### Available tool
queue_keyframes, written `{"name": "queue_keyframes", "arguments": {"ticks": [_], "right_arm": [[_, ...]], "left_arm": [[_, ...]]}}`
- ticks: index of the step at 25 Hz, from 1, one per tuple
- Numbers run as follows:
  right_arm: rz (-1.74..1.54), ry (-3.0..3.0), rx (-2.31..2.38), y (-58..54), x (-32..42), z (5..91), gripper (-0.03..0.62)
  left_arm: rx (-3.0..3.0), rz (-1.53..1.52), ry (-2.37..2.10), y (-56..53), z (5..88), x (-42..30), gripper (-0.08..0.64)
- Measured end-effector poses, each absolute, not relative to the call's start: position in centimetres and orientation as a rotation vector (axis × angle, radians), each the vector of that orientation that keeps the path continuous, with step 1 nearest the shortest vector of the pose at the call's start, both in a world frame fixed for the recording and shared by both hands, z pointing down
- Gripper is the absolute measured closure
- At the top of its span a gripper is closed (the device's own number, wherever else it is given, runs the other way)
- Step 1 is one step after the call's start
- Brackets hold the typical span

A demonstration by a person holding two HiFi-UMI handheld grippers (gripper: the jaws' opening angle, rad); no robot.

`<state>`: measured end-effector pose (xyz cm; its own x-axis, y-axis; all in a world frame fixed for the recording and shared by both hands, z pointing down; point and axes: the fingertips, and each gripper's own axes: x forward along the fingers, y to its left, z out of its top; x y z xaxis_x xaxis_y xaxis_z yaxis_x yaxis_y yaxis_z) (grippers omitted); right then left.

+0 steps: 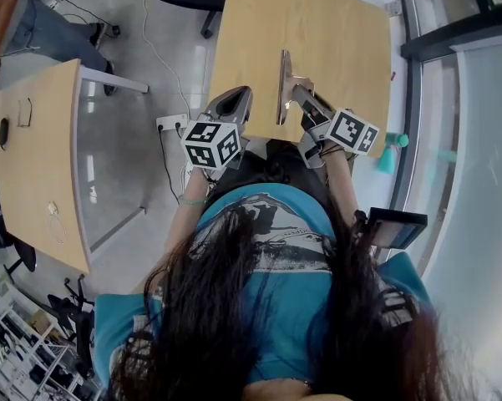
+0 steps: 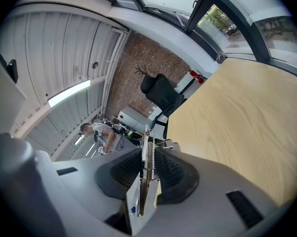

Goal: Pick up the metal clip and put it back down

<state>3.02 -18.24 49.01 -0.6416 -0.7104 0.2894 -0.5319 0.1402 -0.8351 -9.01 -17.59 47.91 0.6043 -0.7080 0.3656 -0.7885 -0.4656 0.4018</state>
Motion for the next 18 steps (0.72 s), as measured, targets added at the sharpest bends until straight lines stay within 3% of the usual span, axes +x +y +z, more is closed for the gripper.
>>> {"name": "queue_keyframes", "arguments": {"ticks": [18], "right_arm": [[-1.544, 2.228, -1.244, -18.6, 3.6, 49.8, 0.495]], "left_arm": [[2.253, 0.184, -1.238, -18.1, 48.5, -9.5, 0.557]]}}
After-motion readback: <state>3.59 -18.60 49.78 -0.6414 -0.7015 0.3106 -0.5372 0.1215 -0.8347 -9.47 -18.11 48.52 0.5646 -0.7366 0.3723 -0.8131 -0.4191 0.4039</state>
